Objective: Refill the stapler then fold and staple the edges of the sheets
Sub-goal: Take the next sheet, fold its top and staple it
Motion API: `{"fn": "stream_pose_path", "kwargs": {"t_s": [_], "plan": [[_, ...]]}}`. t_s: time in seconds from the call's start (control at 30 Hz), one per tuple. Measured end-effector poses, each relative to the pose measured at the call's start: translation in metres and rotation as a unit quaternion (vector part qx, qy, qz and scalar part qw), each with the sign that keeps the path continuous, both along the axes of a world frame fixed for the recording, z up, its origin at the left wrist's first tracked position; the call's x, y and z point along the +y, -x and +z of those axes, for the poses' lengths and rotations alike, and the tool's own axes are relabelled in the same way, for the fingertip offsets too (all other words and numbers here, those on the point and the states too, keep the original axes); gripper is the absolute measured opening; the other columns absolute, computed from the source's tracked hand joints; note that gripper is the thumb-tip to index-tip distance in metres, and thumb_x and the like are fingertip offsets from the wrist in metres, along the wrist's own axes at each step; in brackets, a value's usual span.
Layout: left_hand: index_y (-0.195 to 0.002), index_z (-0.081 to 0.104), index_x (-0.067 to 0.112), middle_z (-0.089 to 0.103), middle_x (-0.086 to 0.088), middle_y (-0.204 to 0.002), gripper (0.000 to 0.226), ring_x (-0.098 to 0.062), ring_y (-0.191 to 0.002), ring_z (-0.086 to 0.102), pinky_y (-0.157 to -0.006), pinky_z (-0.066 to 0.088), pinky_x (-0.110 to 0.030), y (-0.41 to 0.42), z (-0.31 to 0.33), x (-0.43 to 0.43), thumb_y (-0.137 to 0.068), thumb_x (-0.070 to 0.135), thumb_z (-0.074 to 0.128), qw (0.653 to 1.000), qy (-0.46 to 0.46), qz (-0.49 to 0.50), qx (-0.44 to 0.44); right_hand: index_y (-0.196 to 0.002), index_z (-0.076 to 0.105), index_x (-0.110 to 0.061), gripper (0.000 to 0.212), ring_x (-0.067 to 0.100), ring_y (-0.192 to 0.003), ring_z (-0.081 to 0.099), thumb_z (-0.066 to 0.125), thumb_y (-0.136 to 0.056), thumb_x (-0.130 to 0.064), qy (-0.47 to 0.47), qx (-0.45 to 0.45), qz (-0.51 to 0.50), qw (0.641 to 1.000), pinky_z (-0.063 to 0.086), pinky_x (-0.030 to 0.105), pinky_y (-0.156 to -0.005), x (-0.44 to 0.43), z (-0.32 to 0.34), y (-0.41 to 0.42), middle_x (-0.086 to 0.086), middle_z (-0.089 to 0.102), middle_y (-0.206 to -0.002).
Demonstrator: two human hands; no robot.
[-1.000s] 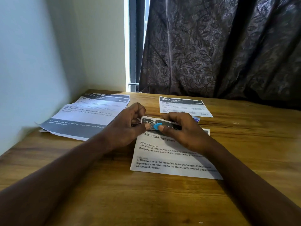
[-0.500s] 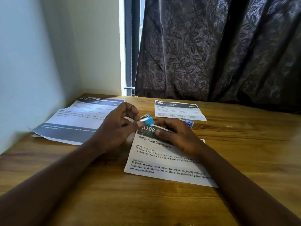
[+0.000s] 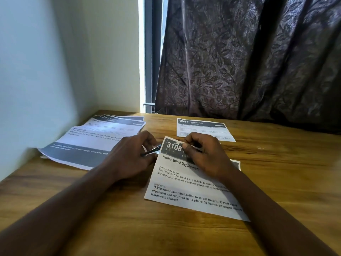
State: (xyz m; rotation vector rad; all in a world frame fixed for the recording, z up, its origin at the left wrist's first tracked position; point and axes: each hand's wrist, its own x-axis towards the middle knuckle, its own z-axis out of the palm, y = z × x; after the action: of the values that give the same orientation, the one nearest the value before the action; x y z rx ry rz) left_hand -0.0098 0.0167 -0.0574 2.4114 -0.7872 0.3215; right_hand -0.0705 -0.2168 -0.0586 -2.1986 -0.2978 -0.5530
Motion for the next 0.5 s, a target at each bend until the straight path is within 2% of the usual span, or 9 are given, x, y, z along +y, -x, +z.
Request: {"fn": "stream_pose_path", "kwargs": {"t_s": [0.07, 0.1, 0.2, 0.27, 0.33, 0.4, 0.5], "plan": [[-0.103, 0.062, 0.034, 0.070, 0.020, -0.096, 0.017, -0.002, -0.085, 0.065, -0.075, 0.053, -0.030, 0.002, 0.000, -0.002, -0.092, 0.047, 0.066, 1.000, 0.020, 0.003, -0.013, -0.085, 0.066, -0.020, 0.014, 0.012, -0.068, 0.068, 0.064, -0.098, -0.020, 0.010, -0.015, -0.005, 1.000, 0.057, 0.045, -0.071, -0.001, 0.001, 0.000, -0.002, 0.072, -0.073], [-0.100, 0.065, 0.032, 0.071, 0.018, -0.095, 0.018, -0.002, -0.086, 0.065, -0.074, 0.052, -0.030, 0.004, 0.001, -0.004, -0.096, 0.048, 0.058, 0.999, 0.039, 0.007, -0.017, -0.086, 0.067, -0.019, 0.013, 0.013, -0.069, 0.068, 0.064, -0.098, -0.021, 0.014, -0.024, -0.007, 1.000, 0.057, 0.046, -0.072, -0.001, 0.001, 0.000, -0.001, 0.072, -0.073], [-0.090, 0.072, 0.026, 0.077, 0.017, -0.090, 0.046, -0.003, -0.083, 0.070, -0.075, 0.055, -0.034, 0.015, 0.005, -0.005, -0.098, 0.058, 0.039, 0.994, 0.102, -0.018, 0.018, -0.089, 0.067, -0.019, 0.014, 0.016, -0.074, 0.069, 0.061, -0.097, -0.029, 0.004, -0.050, -0.013, 0.999, 0.057, 0.050, -0.073, -0.002, 0.001, -0.002, 0.000, 0.073, -0.078], [-0.088, 0.073, 0.027, 0.077, 0.022, -0.089, 0.044, -0.004, -0.079, 0.073, -0.068, 0.057, -0.029, 0.021, 0.007, -0.005, -0.094, 0.060, 0.045, 0.992, 0.106, -0.050, 0.044, -0.089, 0.066, -0.021, 0.018, 0.017, -0.078, 0.069, 0.058, -0.094, -0.036, -0.005, -0.067, -0.027, 0.997, 0.057, 0.052, -0.073, -0.004, 0.002, -0.004, -0.003, 0.072, -0.081], [-0.086, 0.073, 0.028, 0.078, 0.022, -0.089, 0.028, -0.005, -0.076, 0.073, -0.061, 0.054, -0.021, 0.024, 0.009, -0.007, -0.093, 0.053, 0.060, 0.989, 0.104, -0.082, 0.059, -0.089, 0.066, -0.022, 0.020, 0.016, -0.079, 0.068, 0.056, -0.094, -0.038, -0.004, -0.088, -0.047, 0.995, 0.057, 0.051, -0.073, -0.008, 0.004, -0.006, -0.006, 0.070, -0.081], [-0.085, 0.073, 0.026, 0.080, 0.014, -0.094, 0.013, -0.009, -0.081, 0.076, -0.064, 0.058, -0.024, 0.025, 0.010, -0.010, -0.093, 0.034, 0.069, 0.979, 0.133, -0.114, 0.109, -0.089, 0.066, -0.022, 0.023, 0.018, -0.080, 0.067, 0.053, -0.095, -0.041, -0.001, -0.105, -0.061, 0.993, 0.056, 0.049, -0.073, -0.011, 0.006, -0.006, -0.007, 0.070, -0.082], [-0.096, 0.074, 0.011, 0.081, 0.001, -0.100, 0.011, -0.019, -0.089, 0.078, -0.073, 0.063, -0.034, 0.025, 0.016, -0.015, -0.093, 0.020, 0.068, 0.955, 0.204, -0.116, 0.183, -0.094, 0.067, -0.024, 0.029, 0.019, -0.090, 0.061, 0.048, -0.097, -0.045, 0.071, -0.138, -0.137, 0.978, 0.050, 0.045, -0.084, -0.017, 0.010, -0.005, -0.008, 0.066, -0.091]]}}
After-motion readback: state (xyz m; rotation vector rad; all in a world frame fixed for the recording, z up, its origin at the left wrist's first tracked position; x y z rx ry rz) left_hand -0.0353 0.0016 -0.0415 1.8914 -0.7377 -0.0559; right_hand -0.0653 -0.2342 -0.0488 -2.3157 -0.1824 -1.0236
